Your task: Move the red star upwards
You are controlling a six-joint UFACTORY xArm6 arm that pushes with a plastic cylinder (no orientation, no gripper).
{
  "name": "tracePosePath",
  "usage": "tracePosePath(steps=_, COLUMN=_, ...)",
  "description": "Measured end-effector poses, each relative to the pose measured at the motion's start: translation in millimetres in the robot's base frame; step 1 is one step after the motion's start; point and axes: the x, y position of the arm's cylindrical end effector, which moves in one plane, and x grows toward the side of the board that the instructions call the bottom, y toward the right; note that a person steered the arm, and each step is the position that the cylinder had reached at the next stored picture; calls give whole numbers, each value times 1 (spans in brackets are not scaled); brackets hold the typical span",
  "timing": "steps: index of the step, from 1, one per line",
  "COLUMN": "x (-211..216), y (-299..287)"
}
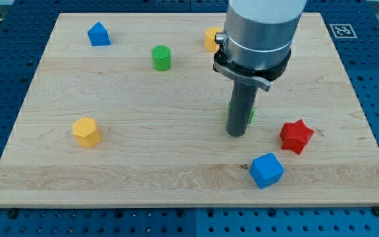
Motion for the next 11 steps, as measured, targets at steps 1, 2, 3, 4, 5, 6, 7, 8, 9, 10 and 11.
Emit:
tracePosePath(steps=1, x=6, y=8)
tracePosePath(steps=2, x=23, y=30)
tracePosePath(steps=3, x=24, y=65)
tracePosePath(steps=4, x=25, y=93)
tracePosePath(steps=5, x=41, y=96)
tracePosePath(steps=6, x=60, y=106)
tracePosePath(steps=7, x=61, y=144)
tracePosePath(steps=8, x=52, y=140)
tracePosePath(steps=9, x=48, y=103)
tracePosePath(steps=10, x=45, y=103)
tracePosePath(steps=11, x=46, y=118)
